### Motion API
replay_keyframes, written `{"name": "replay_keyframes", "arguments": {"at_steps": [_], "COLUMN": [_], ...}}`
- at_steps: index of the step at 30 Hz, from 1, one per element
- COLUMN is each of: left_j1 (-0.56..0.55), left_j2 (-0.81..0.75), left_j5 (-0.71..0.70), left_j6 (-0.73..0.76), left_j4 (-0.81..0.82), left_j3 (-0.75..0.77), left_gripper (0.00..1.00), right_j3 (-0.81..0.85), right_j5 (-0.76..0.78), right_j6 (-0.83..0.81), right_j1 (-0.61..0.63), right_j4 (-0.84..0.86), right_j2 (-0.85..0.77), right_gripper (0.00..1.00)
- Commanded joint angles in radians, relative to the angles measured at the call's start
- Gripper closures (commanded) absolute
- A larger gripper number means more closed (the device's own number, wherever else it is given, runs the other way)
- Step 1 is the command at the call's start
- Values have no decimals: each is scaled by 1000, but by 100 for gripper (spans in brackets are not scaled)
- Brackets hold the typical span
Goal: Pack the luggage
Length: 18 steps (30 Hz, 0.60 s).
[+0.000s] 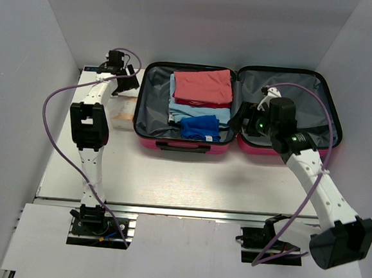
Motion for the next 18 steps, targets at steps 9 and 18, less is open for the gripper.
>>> {"name": "replay_keyframes", "arguments": {"at_steps": [9,18], "left_j1": [-26,-45], "left_j2": [-217,-737], "left_j5": [-94,-41], "left_j6": [-106,-330], "left_j4": [-71,18], "left_j3": [-418,-1103], "left_gripper": [2,7], "right_j3": [-77,-137], "right_j5": [19,-47], "right_j6": [26,15], "right_j1": [-1,-1], "right_j4": [-60,-57], "right_j2": [-147,-184], "right_gripper": [11,11]}}
